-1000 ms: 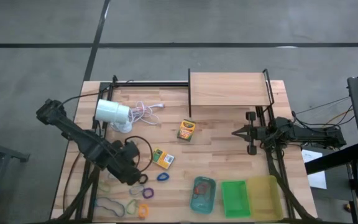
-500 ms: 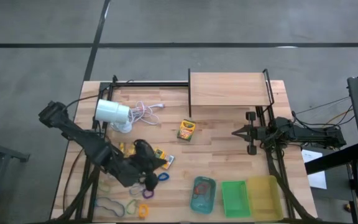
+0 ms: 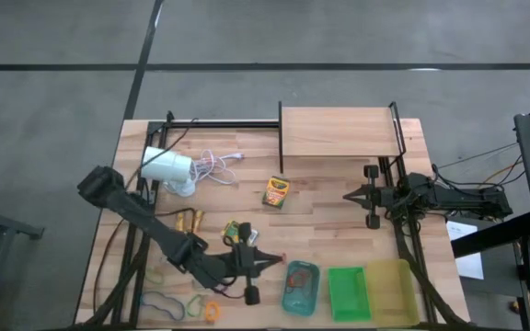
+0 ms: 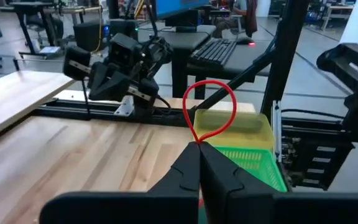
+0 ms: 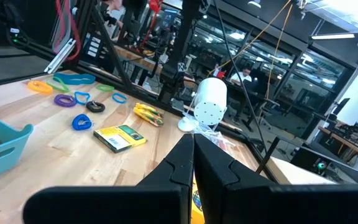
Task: Pick & Place Office Desk Supplies
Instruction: Put the red rubber band into the blue bin
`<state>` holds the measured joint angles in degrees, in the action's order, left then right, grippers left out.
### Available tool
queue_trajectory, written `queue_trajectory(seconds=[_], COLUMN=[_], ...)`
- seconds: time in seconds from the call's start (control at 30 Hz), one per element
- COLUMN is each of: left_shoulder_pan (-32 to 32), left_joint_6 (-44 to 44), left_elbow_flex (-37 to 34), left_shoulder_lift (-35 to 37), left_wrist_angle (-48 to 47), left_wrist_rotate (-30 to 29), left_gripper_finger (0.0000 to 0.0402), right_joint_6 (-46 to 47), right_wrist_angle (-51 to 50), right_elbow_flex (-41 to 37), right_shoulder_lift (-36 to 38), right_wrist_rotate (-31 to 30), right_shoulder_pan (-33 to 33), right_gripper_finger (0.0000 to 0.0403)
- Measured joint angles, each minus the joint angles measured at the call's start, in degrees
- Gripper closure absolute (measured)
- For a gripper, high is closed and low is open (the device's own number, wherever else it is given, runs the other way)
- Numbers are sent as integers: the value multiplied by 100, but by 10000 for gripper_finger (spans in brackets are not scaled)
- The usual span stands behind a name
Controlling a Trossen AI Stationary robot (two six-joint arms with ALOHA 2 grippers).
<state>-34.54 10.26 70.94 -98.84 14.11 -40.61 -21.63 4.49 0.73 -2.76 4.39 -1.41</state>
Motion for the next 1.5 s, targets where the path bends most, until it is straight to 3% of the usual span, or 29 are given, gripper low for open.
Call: queue_trajectory(seconds=[0.3, 0.47, 0.87, 1.3, 1.5], left_shoulder_pan=[134, 239, 476, 657, 657], left_joint_6=[-566, -1056, -1169, -378, -53], left_elbow_flex=[-2, -2, -2, -2, -2], left_shoulder_lift=[-847, -1184, -1645, -2432, -2558], left_wrist_angle=[850, 1544, 1769, 1773, 1344], left_wrist_rotate=[358, 914, 1647, 1867, 2017], left_gripper_finger=[398, 398, 397, 397, 397], right_joint_6=[0, 0, 0, 1, 2], right_wrist_angle=[2, -2, 0, 2, 2], right_elbow_flex=[0, -2, 0, 0, 0], right_shoulder_lift=[0, -2, -2, -2, -2], right_wrist_rotate=[0, 0, 0, 2, 0], right_shoulder_pan=[2, 2, 0, 2, 0], right_gripper_finger=[394, 394, 394, 394, 394])
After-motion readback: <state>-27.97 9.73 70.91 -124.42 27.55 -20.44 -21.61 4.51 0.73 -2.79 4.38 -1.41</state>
